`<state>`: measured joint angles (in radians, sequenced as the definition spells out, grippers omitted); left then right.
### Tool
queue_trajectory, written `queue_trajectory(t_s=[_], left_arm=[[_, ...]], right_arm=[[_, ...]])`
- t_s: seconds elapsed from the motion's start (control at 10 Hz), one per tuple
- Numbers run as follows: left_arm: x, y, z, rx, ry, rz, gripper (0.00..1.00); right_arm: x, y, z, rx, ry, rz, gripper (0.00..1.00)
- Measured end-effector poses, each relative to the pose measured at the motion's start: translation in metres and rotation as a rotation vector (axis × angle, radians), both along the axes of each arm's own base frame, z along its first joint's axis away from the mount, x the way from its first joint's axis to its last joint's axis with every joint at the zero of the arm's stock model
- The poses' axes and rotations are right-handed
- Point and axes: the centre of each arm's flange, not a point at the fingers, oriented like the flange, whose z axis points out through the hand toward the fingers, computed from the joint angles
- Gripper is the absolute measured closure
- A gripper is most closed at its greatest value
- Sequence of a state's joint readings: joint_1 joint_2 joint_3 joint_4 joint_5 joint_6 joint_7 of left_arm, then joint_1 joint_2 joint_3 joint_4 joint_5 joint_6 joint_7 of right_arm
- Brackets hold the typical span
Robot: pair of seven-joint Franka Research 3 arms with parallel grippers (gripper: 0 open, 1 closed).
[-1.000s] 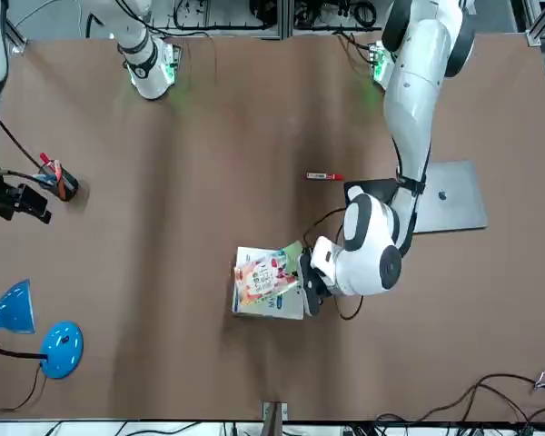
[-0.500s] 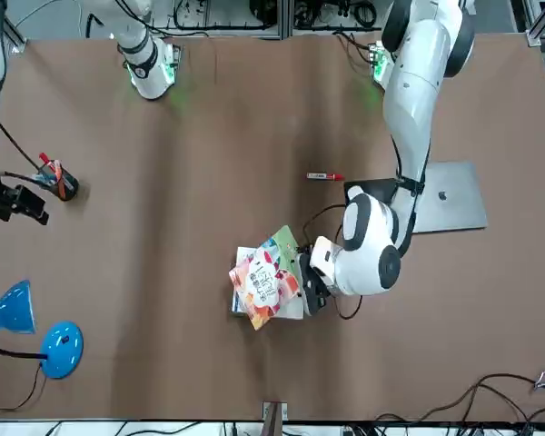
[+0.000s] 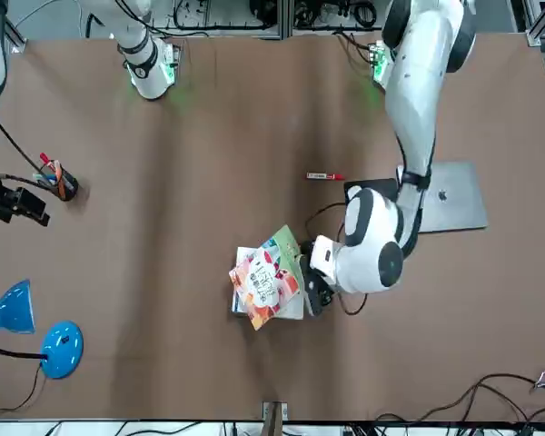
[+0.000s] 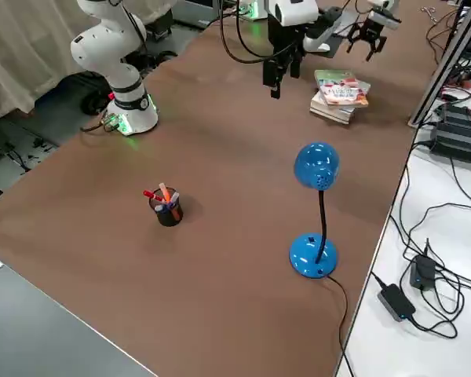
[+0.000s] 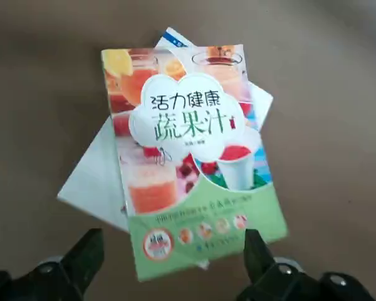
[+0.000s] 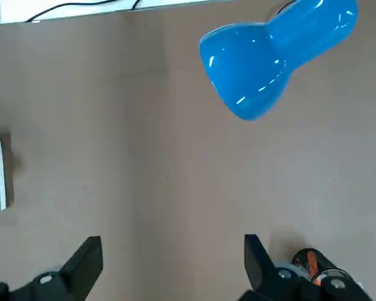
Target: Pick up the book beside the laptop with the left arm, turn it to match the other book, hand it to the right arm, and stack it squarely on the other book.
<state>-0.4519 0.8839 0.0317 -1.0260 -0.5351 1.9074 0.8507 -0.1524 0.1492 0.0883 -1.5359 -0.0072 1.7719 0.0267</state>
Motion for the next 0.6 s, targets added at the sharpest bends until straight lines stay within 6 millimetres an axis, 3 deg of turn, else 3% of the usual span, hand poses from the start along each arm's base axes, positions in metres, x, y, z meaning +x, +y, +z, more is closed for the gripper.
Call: queue_trajectory(t_s=[0.2,0.3,0.6], left_arm=[[-0.003,0.030,0.050,0.121,0.061,0.099,0.00],[-0.005,0.050,0.075,0.173,0.107,0.176,0.00],[-0.023,0.105,0.157,0.378,0.179,0.446,0.00]], right_arm=[[0.007,0.011,-0.005,0.008,-0.019,-0.007,0.06],[0.011,0.029,-0.011,0.017,-0.015,-0.038,0.11],[0.021,0.107,-0.035,0.038,-0.005,-0.070,0.63]])
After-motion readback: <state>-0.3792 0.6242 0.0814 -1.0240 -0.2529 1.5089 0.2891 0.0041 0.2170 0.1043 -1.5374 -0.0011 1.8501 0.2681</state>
